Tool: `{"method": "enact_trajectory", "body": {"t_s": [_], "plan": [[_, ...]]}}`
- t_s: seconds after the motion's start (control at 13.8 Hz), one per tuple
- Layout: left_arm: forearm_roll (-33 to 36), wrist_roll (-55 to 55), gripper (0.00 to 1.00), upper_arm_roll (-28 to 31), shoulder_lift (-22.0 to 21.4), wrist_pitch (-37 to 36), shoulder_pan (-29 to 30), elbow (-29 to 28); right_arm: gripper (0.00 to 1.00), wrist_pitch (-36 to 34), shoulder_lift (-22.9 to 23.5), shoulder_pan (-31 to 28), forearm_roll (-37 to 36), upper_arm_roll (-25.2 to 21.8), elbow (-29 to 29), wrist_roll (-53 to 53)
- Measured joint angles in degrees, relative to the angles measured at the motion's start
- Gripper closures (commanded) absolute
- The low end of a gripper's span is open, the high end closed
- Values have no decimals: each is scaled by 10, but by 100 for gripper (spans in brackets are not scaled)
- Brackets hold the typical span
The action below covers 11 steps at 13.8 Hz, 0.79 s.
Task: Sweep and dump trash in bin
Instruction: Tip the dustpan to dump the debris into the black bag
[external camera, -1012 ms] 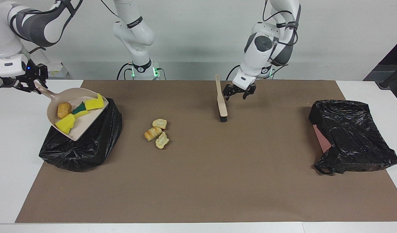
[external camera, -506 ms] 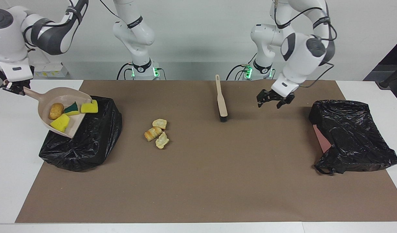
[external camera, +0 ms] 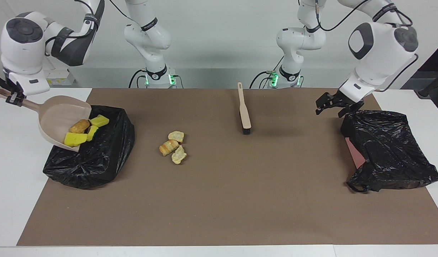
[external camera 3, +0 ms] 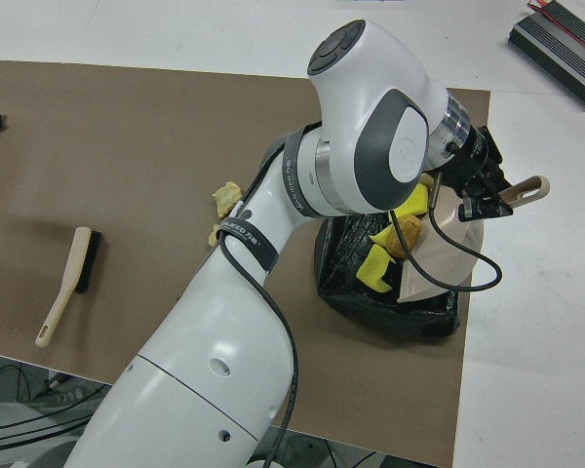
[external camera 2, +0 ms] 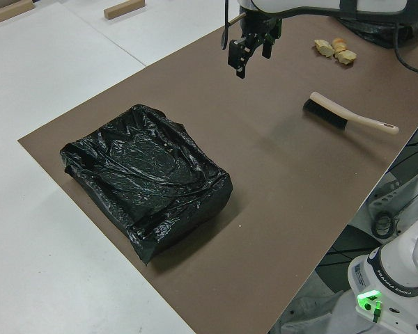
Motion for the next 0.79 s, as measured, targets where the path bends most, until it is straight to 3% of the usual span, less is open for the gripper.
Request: {"method": "enact_trajectory", "body": {"t_s": [0.29,0.79], "plan": [[29,25,0,0,7,-38,22,49,100,-55,-45,14,-17,0,-19,-2],[78,33,0,-12,6,-36,42,67,100,-47,-80,25,-102,0,-60,-2]]}}
